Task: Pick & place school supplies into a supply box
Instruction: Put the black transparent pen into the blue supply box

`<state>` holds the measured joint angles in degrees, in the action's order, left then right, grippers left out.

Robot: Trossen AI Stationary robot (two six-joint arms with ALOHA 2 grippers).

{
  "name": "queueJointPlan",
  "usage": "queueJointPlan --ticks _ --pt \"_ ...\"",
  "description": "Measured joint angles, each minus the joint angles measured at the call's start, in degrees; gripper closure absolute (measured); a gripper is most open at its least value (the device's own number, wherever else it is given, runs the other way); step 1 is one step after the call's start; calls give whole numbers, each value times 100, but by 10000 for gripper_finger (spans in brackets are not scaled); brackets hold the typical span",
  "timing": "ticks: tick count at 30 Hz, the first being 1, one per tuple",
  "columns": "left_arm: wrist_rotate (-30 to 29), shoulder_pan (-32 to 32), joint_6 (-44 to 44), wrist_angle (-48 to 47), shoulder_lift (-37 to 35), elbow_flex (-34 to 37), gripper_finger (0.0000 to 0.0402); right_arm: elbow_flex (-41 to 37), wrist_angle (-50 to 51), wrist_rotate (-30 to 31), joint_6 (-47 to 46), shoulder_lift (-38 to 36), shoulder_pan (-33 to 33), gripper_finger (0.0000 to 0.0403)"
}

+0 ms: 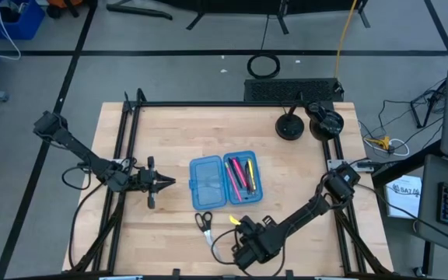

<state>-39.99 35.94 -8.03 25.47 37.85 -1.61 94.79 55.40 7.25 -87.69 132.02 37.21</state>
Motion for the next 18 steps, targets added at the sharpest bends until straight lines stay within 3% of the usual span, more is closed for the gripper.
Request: queueJointPlan --ticks 6,9,13,18 --pt "0 0 -26 2 2 0 364 -127 -163 53 217 -23 134 287" --pt "0 0 -84 2 0 0 364 -136 -164 132 327 -26 144 315" --pt "0 -2 -117 2 0 0 364 -142 -235 131 662 -30 96 382" --pt "0 0 -163 2 1 0 364 -161 -250 154 604 -99 84 381"
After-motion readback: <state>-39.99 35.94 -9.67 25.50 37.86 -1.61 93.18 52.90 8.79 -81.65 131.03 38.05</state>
